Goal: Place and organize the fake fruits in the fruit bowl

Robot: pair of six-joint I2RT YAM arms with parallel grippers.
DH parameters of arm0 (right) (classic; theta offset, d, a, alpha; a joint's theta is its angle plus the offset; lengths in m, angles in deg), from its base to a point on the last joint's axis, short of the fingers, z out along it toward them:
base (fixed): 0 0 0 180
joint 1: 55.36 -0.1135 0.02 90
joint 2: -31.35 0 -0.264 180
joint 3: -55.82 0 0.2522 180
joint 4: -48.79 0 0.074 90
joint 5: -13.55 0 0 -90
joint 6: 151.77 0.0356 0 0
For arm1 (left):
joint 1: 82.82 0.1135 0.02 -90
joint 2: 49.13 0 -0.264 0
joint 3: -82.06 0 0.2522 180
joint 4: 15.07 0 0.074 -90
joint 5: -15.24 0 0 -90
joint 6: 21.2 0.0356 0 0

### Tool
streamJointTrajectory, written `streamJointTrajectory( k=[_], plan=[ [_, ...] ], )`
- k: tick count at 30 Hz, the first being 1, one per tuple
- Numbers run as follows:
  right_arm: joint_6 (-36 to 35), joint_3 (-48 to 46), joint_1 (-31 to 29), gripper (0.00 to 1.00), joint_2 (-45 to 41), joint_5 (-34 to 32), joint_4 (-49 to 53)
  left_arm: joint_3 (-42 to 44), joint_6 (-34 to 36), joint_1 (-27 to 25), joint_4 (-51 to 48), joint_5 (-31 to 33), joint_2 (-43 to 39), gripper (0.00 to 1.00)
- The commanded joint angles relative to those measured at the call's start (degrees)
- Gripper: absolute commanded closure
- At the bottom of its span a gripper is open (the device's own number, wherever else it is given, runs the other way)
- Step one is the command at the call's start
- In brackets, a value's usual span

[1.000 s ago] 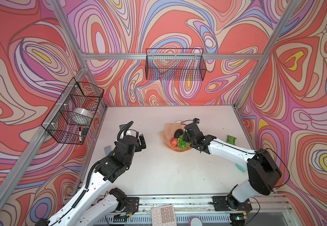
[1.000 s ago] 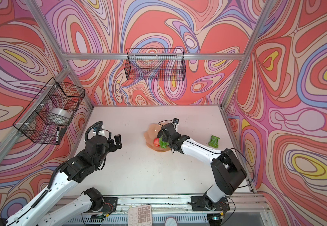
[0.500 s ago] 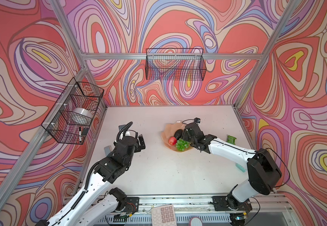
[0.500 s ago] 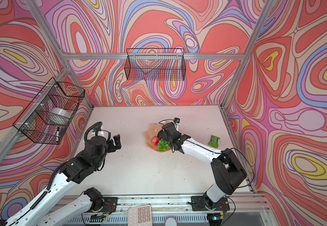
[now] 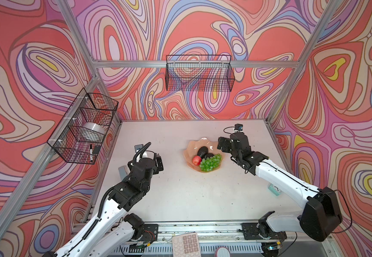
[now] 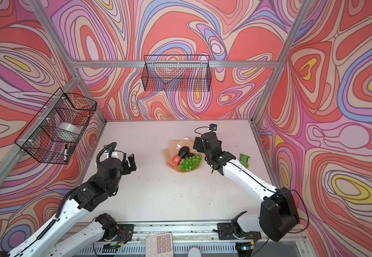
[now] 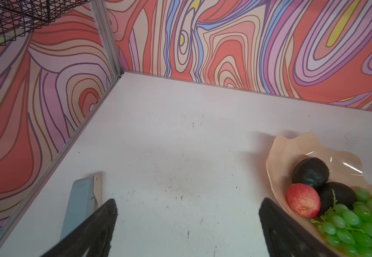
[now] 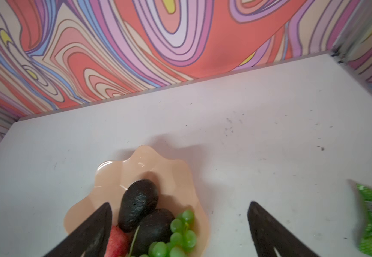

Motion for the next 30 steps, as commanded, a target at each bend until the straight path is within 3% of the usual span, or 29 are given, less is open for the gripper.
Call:
streamJointTrajectory(
  k=[1,6,11,15,23,26,30],
  plan=[
    [-7.9,-10.1,4.5,0.02,-5.3,-2.3,-8.6,5.0,7.5,0.4,11.9,8.3,0.0,0.00],
    [-12.2,-25.1,10.8,0.02,-8.8,-8.1,-26.8,17.6,18.6,2.5,34.0,14.1,3.5,0.00],
    [-14.6,-32.2,16.4,0.02,-3.7,-8.0,-40.9,25.1,16.1,11.2,43.7,8.0,7.8,0.00],
    [-17.5,-34.9,19.1,0.02,4.2,-6.5,-56.8,31.0,17.9,16.2,56.1,3.8,13.4,0.00],
    [-22.4,-35.0,20.6,0.02,19.3,0.5,-74.2,27.5,23.6,21.7,73.7,-9.9,31.6,0.00],
    [-23.2,-35.4,20.7,0.02,22.3,2.4,-78.0,21.5,25.4,21.8,67.1,-10.4,35.7,0.01],
    [-23.3,-34.6,20.7,0.02,23.4,2.0,-77.0,20.3,26.5,22.0,67.1,-11.2,37.2,0.02]
  ],
)
